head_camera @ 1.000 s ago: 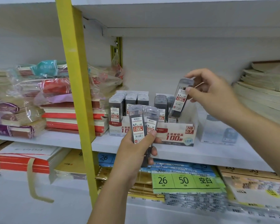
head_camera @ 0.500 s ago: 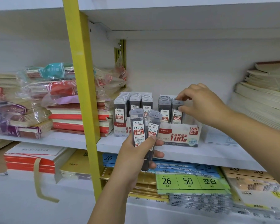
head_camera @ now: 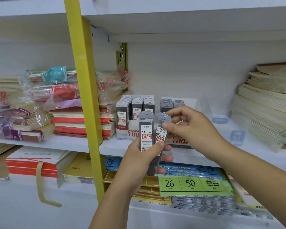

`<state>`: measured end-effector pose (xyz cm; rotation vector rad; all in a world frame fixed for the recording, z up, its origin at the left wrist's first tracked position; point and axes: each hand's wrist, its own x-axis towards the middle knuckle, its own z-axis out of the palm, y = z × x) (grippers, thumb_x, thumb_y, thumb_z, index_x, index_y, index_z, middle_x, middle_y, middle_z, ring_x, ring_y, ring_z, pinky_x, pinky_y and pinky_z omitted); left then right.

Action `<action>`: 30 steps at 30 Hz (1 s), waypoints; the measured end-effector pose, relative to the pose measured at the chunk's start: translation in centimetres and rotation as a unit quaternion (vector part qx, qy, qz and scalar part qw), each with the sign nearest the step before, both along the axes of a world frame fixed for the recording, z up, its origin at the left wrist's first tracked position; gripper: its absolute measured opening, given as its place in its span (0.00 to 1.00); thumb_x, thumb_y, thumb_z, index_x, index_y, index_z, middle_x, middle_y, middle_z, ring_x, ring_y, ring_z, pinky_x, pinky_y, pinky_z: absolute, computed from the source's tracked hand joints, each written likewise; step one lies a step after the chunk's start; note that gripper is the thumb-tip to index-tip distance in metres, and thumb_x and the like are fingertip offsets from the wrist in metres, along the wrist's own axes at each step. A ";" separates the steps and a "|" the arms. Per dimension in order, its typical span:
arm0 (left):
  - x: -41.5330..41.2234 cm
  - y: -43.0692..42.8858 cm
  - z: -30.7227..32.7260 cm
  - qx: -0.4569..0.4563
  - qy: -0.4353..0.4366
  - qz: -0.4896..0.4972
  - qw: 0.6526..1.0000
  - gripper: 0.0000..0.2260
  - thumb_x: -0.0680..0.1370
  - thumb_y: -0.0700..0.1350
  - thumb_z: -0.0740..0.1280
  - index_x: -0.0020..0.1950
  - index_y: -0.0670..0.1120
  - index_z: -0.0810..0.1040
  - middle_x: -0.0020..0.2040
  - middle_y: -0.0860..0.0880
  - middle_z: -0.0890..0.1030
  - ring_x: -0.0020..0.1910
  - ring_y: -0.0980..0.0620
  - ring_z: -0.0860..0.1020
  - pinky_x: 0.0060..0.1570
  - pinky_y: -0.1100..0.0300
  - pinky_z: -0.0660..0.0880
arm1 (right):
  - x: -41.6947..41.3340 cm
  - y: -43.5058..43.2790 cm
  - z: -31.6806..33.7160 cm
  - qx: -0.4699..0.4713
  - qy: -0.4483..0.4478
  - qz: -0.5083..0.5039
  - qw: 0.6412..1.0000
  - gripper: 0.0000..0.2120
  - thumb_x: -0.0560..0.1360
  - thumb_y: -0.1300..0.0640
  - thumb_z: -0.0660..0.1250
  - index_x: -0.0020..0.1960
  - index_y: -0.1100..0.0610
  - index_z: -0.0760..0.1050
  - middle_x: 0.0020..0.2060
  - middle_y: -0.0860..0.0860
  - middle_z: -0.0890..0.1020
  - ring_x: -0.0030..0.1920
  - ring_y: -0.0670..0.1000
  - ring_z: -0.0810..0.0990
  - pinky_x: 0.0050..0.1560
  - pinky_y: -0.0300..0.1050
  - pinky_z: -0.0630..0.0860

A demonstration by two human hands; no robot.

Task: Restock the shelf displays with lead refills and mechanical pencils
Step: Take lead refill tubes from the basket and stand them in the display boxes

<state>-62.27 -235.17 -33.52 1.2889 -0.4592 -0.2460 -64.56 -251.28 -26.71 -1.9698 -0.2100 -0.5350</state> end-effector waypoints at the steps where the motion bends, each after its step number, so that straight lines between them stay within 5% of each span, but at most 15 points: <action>1: 0.0 -0.1 -0.1 -0.002 0.001 0.000 1.000 0.09 0.80 0.47 0.70 0.60 0.54 0.78 0.50 0.48 0.87 0.47 0.48 0.87 0.32 0.61 0.80 | 0.1 -0.1 -0.1 0.013 0.000 0.000 1.000 0.10 0.72 0.58 0.74 0.52 0.51 0.79 0.43 0.53 0.84 0.36 0.52 0.85 0.36 0.44 0.82; 7: 0.8 0.3 -0.1 -0.021 0.015 0.026 0.999 0.09 0.79 0.45 0.70 0.59 0.52 0.77 0.49 0.48 0.87 0.43 0.49 0.87 0.30 0.62 0.79 | 1.2 -3.1 2.7 0.090 -0.096 -0.063 0.989 0.08 0.75 0.59 0.71 0.53 0.50 0.78 0.39 0.54 0.85 0.34 0.51 0.85 0.31 0.38 0.78; 13: 1.0 0.6 -0.2 -0.021 0.007 0.049 0.999 0.10 0.79 0.45 0.70 0.58 0.54 0.77 0.47 0.48 0.87 0.34 0.54 0.83 0.27 0.63 0.76 | 2.0 -5.0 5.5 -0.087 -0.212 -0.095 0.969 0.14 0.75 0.57 0.69 0.46 0.35 0.74 0.42 0.45 0.82 0.40 0.49 0.83 0.37 0.42 0.78; 18: 1.0 0.8 -0.2 -0.014 0.002 0.050 0.999 0.09 0.80 0.45 0.69 0.59 0.55 0.76 0.47 0.48 0.87 0.34 0.54 0.82 0.28 0.62 0.76 | 2.9 -5.3 4.4 -0.266 -0.178 -0.134 0.938 0.11 0.76 0.53 0.69 0.51 0.39 0.72 0.41 0.37 0.80 0.42 0.36 0.79 0.42 0.34 0.73; 23: 1.0 0.9 -0.2 -0.017 0.001 0.053 0.998 0.10 0.80 0.45 0.69 0.60 0.55 0.76 0.47 0.48 0.87 0.34 0.53 0.82 0.27 0.62 0.76 | 3.8 -5.9 3.4 -0.269 -0.078 -0.116 0.953 0.12 0.75 0.53 0.70 0.54 0.43 0.70 0.39 0.43 0.82 0.42 0.40 0.79 0.40 0.37 0.72; 30: 1.1 0.8 -0.2 -0.002 0.000 0.051 0.999 0.09 0.80 0.46 0.69 0.58 0.58 0.76 0.47 0.49 0.87 0.35 0.53 0.83 0.29 0.62 0.77 | 4.4 -5.8 2.9 -0.410 -0.083 -0.175 0.891 0.08 0.75 0.49 0.69 0.53 0.45 0.74 0.43 0.41 0.74 0.50 0.47 0.72 0.45 0.44 0.67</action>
